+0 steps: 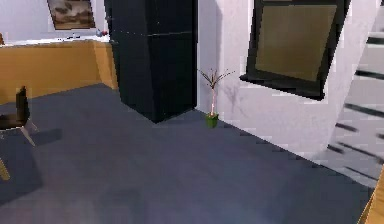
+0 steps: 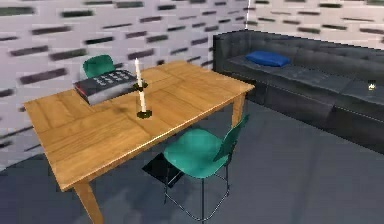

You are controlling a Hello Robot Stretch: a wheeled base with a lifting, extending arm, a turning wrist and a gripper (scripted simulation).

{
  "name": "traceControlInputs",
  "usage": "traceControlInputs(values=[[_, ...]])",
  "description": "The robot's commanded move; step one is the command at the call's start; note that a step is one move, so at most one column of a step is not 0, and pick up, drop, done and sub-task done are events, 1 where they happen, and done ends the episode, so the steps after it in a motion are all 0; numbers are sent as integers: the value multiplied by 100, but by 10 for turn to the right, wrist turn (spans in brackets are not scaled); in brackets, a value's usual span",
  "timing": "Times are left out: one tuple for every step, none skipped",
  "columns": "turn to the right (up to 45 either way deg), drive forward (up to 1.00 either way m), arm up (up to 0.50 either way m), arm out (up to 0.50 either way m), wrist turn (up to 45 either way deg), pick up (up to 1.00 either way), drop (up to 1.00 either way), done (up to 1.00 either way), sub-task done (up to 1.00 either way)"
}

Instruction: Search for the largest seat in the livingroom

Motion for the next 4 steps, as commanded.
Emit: traceControlInputs(values=[[0, 60, 0, 0, 0, 0, 0, 0, 0], [450, 0, 0, 0, 0, 0, 0, 0, 0], [0, 100, 0, 0, 0, 0, 0, 0, 0], [450, 0, 0, 0, 0, 0, 0, 0, 0]])
